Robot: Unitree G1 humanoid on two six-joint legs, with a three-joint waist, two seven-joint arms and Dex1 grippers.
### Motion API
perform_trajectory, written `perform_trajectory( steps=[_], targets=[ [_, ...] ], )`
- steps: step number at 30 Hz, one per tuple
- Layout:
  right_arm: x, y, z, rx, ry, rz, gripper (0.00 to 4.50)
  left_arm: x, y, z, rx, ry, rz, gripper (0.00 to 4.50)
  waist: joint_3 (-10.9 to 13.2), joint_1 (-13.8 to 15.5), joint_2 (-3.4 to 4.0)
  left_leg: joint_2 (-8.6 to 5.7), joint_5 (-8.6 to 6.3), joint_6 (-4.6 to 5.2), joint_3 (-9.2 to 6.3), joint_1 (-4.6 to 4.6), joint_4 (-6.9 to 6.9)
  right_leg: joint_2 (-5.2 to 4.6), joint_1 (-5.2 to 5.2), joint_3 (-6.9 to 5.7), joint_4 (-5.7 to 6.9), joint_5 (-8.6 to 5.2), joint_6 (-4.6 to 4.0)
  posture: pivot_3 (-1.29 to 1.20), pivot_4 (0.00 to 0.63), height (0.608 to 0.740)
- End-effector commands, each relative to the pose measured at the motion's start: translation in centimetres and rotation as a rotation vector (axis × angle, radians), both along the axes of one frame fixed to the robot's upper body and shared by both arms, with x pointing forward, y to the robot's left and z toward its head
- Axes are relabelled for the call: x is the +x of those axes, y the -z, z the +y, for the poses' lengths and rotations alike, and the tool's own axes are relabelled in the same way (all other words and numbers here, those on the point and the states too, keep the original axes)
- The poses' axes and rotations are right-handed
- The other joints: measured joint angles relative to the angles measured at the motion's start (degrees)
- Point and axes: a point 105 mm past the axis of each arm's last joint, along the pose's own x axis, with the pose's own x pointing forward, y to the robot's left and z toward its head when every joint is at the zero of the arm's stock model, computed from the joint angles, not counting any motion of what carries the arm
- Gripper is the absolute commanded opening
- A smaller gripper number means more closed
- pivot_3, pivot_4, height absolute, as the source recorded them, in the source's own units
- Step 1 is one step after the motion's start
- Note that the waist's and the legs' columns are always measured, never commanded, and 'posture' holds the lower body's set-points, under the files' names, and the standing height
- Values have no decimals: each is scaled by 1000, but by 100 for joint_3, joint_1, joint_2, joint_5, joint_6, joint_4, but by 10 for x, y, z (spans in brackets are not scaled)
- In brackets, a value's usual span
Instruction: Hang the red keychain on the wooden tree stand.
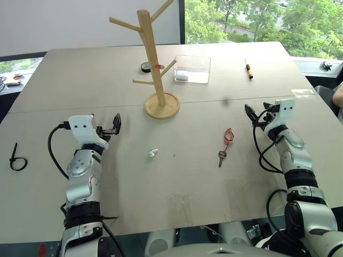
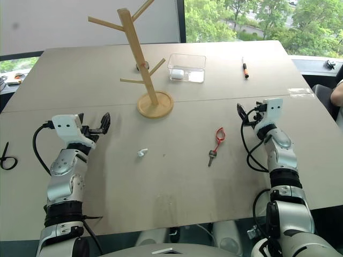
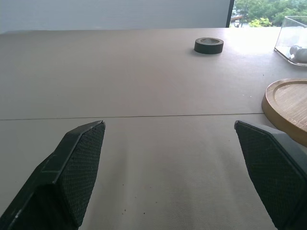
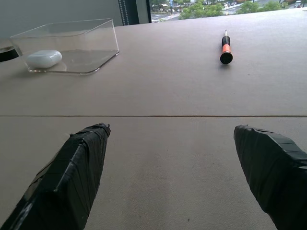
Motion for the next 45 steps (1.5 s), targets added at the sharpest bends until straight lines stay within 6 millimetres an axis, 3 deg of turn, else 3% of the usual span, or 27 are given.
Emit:
perform_trajectory(
  steps=[1,23,27,28,31,33,37,40,45],
  targets=[
    [1,-19,-9,-4,18,-64,4421,-2,-11,3,26,-9,-37,4500,0,0,0,0,0,0,0,0,0,0,0,0,0,0,0,0,150,740],
    [-3,-14,-11,-3,20,-53,4421,-5,-8,2,25,-2,-28,4500,0,0,0,0,0,0,0,0,0,-1,0,0,0,0,0,0,150,740],
    [-9,-22,-6,-10,-71,-96,4421,-5,-8,1,27,0,-25,4500,0,3,0,0,0,0,0,0,0,-1,0,0,0,0,0,0,150,740],
    [-15,-26,-2,-18,-132,-110,4421,-5,-9,1,27,1,-26,4500,0,9,0,0,0,0,0,0,0,-1,0,0,0,0,0,0,150,740],
    [-65,-28,28,-113,-552,-82,4421,-4,-13,-10,35,41,-27,4500,0,50,1,-1,0,1,-1,-3,0,-3,-1,-2,-1,0,0,0,150,740],
    [-105,-15,40,-214,-792,1,4421,-5,-15,-21,46,83,-22,4500,0,91,1,0,-1,2,-8,-5,0,-6,2,-10,-4,0,0,0,150,740],
    [-159,13,46,-367,-1045,51,4421,-11,-26,-51,55,210,-24,4500,1,118,-5,5,-4,4,-1,44,0,-7,48,-12,-14,-2,2,0,150,740],
    [-176,28,48,-414,-1132,71,4421,-19,-32,-74,57,299,-18,4500,1,131,-4,12,-5,3,-4,70,0,-7,79,-19,-30,-23,-9,0,150,740],
    [-173,32,53,-417,-1140,22,4421,-32,-29,-108,68,417,16,4500,1,141,-5,12,-4,3,-2,72,1,-5,79,-14,-29,-16,-18,0,150,740]
  ],
)
